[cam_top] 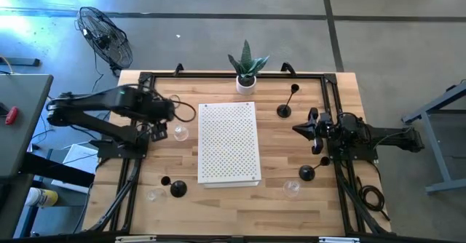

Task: Pick & Place candle stick holders
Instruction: Put the top transparent glass candle holder on the shelf

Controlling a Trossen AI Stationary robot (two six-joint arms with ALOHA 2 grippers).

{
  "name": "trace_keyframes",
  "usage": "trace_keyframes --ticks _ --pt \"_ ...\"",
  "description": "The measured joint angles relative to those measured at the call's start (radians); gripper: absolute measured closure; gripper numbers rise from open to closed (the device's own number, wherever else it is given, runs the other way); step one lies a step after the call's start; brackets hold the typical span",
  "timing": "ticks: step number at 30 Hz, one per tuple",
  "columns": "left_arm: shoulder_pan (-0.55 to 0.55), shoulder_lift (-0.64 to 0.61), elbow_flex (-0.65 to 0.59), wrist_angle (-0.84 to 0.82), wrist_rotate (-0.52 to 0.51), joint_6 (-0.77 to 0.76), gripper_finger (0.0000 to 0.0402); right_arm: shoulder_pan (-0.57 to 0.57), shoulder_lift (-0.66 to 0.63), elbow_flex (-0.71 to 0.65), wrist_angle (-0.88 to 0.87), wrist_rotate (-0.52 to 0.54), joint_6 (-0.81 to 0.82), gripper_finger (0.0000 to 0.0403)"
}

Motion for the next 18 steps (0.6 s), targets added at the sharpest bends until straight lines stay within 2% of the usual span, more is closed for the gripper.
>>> trace_keyframes --ticks 8,18 --pt "0.000 0.110 -0.057 0.081 0.079 -0.120 0.0140 0.000 0.000 0.000 -0.001 0.000 0.000 0.0402" --pt "0.000 0.201 -0.057 0.096 0.036 -0.175 0.0140 0.000 0.000 0.000 -0.003 -0.001 0.007 0.0402"
